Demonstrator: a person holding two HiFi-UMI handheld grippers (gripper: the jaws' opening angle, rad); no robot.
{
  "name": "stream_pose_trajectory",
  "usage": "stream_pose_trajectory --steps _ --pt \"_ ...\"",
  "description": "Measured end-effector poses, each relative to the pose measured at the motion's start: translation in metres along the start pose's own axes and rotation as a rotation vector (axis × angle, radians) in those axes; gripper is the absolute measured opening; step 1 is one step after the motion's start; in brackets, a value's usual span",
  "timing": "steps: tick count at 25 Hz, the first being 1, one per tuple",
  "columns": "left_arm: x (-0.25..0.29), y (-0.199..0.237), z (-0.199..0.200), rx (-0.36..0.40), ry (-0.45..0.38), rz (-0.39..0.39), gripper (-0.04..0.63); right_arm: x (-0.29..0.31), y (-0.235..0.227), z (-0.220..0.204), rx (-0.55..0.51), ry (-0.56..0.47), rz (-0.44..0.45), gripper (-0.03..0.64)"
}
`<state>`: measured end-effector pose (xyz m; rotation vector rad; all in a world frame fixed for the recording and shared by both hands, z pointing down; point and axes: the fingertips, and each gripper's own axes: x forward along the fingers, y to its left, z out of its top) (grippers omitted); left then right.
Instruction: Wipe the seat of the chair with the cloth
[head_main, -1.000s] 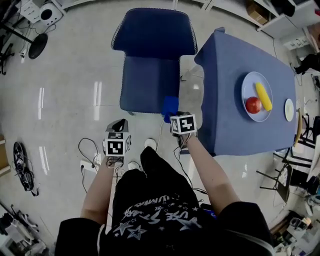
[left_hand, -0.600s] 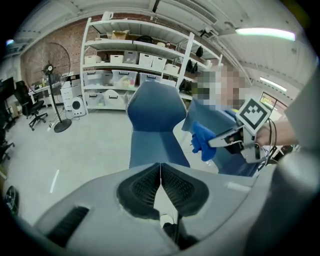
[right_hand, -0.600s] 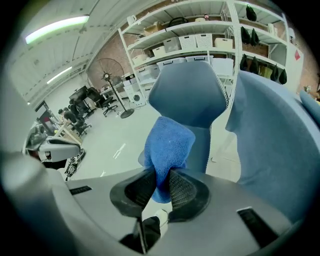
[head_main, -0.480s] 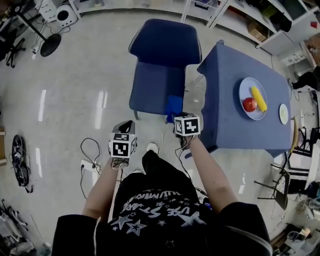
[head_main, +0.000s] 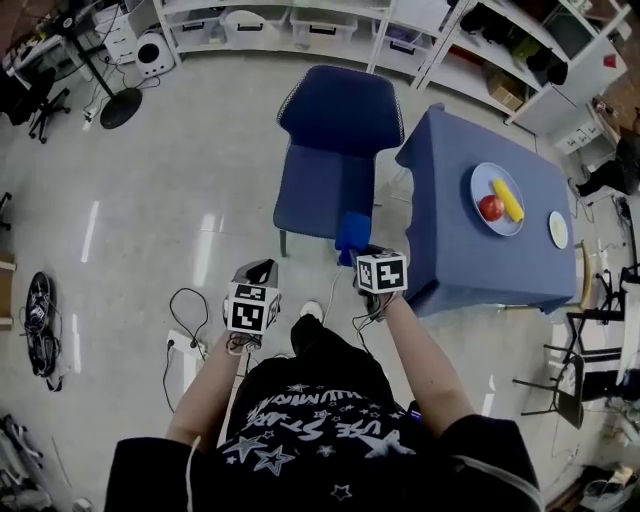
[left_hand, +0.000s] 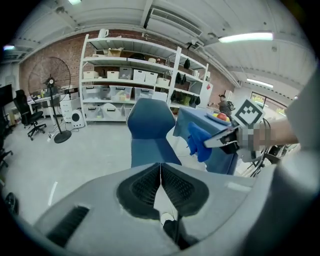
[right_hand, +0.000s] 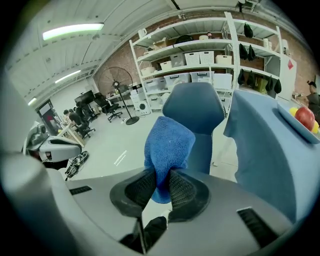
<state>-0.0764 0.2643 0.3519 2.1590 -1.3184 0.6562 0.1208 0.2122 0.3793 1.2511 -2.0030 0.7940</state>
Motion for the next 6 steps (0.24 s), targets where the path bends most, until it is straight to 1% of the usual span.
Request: stream_pose_trajectory --steps 2,6 --pt "-0.017 -0.003 -0.006 -0.008 -0.017 0.006 0.021 -0.009 0.012 -0.007 -0.003 -0.010 0.011 0.061" --pt "-0.051 -0.008 -0.030 -0.017 -0.019 0.011 0.021 -0.026 0.039 -0.030 -0.002 -0.014 0.028 0.063"
